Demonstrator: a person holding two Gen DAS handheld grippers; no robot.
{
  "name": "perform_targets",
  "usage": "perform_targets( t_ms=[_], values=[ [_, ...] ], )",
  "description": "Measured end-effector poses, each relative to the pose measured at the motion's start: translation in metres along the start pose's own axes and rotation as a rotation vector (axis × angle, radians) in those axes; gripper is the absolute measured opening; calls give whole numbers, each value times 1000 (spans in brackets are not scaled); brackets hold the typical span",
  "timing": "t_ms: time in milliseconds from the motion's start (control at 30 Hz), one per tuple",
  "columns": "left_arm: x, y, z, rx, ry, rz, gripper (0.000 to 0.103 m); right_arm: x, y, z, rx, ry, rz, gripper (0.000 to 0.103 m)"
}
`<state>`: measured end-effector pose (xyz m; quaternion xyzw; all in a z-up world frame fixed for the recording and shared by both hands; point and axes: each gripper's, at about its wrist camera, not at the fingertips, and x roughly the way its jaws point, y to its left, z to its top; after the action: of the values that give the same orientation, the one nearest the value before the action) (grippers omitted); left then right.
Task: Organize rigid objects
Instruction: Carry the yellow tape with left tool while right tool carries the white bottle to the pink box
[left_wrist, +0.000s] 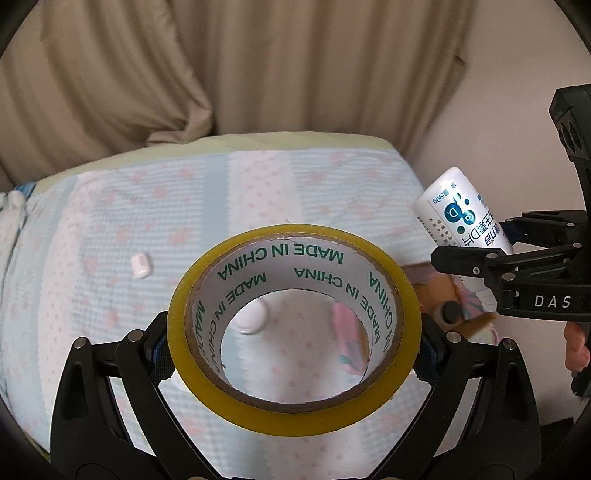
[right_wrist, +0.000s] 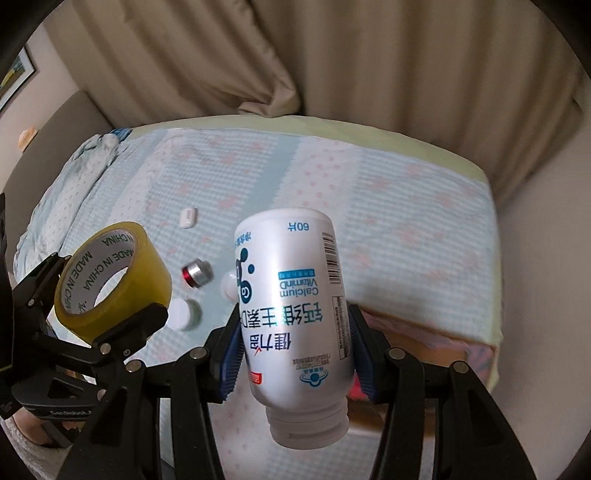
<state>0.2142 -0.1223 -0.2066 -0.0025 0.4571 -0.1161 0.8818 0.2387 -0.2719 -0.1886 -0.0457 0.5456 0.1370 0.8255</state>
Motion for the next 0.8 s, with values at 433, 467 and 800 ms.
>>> perform_targets(
  t_ms=[433,467,800],
  values=[
    [52,-112,-11,66,115,-75,97,-14,-122,-83,173,75,-60,48],
    [59,-119,-10,70,126,-78,97,-11,-130,-88,191,83,-61,48],
    [159,-169,-10,106,286,-73,97,54,-212,-125,462,195,15,48]
  ],
)
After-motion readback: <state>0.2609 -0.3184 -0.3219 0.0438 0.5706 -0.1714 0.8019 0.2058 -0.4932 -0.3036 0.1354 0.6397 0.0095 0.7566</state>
